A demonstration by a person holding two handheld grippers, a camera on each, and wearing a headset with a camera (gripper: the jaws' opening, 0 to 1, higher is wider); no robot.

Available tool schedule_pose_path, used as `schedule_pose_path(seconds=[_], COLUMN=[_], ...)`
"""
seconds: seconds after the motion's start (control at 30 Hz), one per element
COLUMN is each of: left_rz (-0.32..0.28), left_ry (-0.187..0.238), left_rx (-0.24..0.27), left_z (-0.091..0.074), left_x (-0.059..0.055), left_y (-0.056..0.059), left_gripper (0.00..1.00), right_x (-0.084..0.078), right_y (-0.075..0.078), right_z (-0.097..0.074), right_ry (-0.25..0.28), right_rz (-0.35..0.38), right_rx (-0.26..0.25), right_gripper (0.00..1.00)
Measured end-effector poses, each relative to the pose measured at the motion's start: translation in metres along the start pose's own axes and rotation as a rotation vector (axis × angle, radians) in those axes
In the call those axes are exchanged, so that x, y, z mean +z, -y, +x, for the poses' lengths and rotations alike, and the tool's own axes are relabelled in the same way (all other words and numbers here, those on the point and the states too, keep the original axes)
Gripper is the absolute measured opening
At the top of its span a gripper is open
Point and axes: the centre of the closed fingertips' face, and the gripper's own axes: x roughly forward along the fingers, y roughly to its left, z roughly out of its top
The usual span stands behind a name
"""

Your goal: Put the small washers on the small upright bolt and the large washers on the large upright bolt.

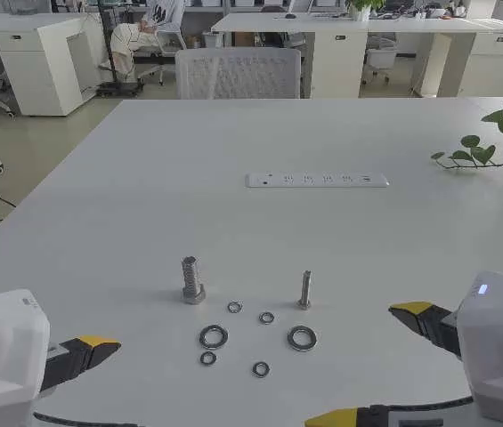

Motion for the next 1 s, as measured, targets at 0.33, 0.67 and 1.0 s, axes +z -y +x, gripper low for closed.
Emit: schedule_pose_path(seconds=[0.33,0.67,1.0], left_rz=[-0.001,0.009,0.011], left_ry=[0.001,-0.002,0.0], left_rx=[-0.002,-0.006,-0.009], left_z=[0.0001,-0.0001,-0.0004], left_x=[0.0007,0.0005,0.0012], left_y=[0.0002,0.0012,0.0023], left_gripper=[0.97,0.96,0.95], right_x=[-0.0013,-0.0018,-0.0027], right_y=[0.0,-0.0008,-0.0017], right_z=[0.001,0.0013,0.0012], right_ry=[-0.007,-0.013,-0.017], right_rz=[-0.002,-0.01,-0.011], right_rx=[0.003,0.001,0.004], right_gripper=[0.96,0.96,0.96])
